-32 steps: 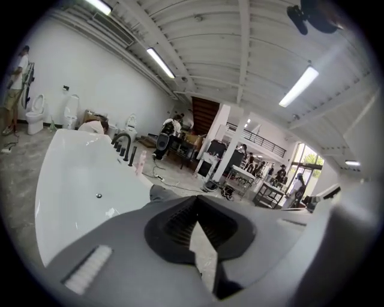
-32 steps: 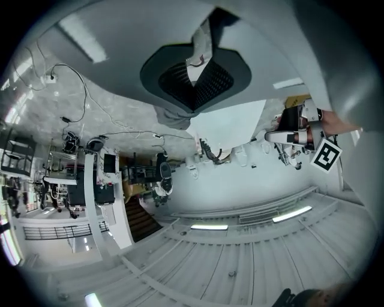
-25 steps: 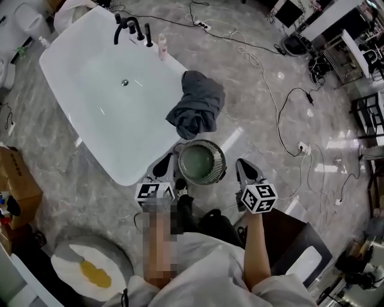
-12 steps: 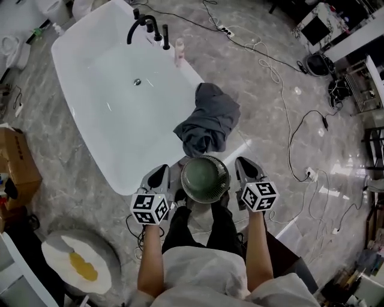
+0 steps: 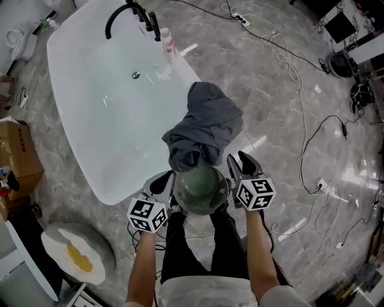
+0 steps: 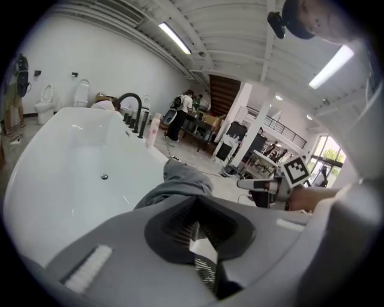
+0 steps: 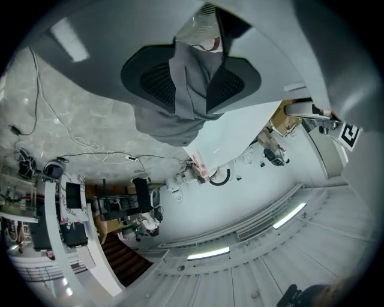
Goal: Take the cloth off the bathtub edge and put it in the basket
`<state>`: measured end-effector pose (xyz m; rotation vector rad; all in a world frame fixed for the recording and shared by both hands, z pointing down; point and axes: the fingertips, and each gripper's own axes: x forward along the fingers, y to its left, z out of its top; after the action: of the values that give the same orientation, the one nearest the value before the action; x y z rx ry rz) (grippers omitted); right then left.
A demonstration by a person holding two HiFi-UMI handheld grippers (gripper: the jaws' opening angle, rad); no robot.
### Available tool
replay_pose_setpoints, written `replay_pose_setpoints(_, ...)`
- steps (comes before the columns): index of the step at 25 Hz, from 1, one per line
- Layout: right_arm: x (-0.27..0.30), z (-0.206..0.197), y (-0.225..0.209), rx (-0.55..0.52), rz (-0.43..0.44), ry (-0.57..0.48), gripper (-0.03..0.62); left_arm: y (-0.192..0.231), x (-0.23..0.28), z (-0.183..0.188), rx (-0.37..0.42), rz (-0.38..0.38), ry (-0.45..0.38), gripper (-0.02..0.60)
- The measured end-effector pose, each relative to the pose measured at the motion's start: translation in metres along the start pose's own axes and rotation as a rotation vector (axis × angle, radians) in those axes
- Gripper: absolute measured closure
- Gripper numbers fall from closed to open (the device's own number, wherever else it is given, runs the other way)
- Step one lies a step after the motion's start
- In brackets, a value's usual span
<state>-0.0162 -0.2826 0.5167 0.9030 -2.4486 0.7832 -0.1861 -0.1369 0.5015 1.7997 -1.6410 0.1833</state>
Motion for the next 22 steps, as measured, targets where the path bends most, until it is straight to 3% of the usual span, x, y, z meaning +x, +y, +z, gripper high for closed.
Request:
replay_pose_setpoints(4,0.036,-0.014,-0.011,-0.023,0.084,0.034,0.434,0.008,0.041,-0.009,0.056,0.03,0.028,0.525)
replay_pose_setpoints(9,0.057,-0.03,-0.029,-0.152,0.174,0.086,0.372,0.016,0.083,-0.026,0.13,0.043,0.06,0.516)
replay_pose_setpoints(11,0.069,-0.038,-0.031,-0.254,0.205,0.125,0.332,0.024,0.095,-0.027,0.185,0.044,0.086,0.398)
replay_pose_setpoints(16,0.096,-0.058,-0.037,-0.561,0.258,0.241,0.182,0.035,0.129,-0.031,0.312,0.019,0.159,0.2)
replay_pose_setpoints(19,0.107,-0.072,-0.038,-0.794,0.304,0.305,0.092,0.039,0.15,-0.036,0.348,-0.027,0.217,0.102)
replay_pose_setpoints(22,0.12,-0.077,-0.037,-1.024,0.325,0.321,0.059,0.042,0.168,-0.042,0.383,-0.059,0.271,0.03)
